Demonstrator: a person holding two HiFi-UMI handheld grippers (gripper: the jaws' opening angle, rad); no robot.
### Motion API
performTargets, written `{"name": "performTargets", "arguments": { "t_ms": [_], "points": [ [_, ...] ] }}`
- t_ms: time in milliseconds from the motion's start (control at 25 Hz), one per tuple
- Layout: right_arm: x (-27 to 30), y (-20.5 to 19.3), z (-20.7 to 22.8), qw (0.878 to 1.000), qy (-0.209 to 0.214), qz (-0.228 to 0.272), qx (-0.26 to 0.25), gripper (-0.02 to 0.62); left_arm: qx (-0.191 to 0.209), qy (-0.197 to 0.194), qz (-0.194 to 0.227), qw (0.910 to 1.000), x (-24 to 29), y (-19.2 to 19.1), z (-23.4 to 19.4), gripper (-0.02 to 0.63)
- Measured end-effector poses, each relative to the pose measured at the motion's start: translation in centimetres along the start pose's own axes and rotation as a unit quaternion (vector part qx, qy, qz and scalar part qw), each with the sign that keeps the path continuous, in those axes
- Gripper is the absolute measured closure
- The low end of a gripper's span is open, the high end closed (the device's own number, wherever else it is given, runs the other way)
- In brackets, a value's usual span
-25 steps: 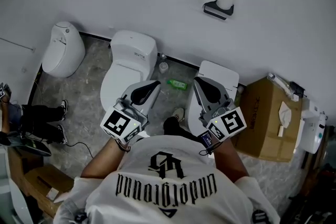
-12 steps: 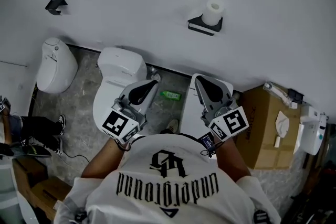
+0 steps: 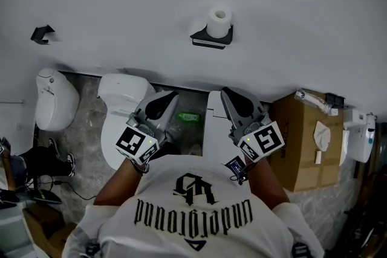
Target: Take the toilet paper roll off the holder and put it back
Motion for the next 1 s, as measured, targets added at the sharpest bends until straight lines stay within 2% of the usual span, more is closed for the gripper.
{"name": "performTargets", "arguments": {
  "t_ms": [520,1000],
  "points": [
    [3.3,0.1,5.2,0.997,-0.083,-0.004,-0.001,0.581,-0.003,-0.076,-0.003,0.9971,8.2,0.5,-5.4,0.592],
    [9.3,0.0,10.6,0.99,-0.14,-0.002,0.005,0.58,-0.001,-0.137,-0.015,0.9905,14.8,1.2,-11.5,0.592]
  ]
}}
Point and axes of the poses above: the fingertips, and each gripper's own axes: x forward along the fingers, z to its right, y out of its top, the point moved 8 cm from there along -x, backward along the fingers, and after that the axes turned 6 degrees about y, right-handed, at the moved point
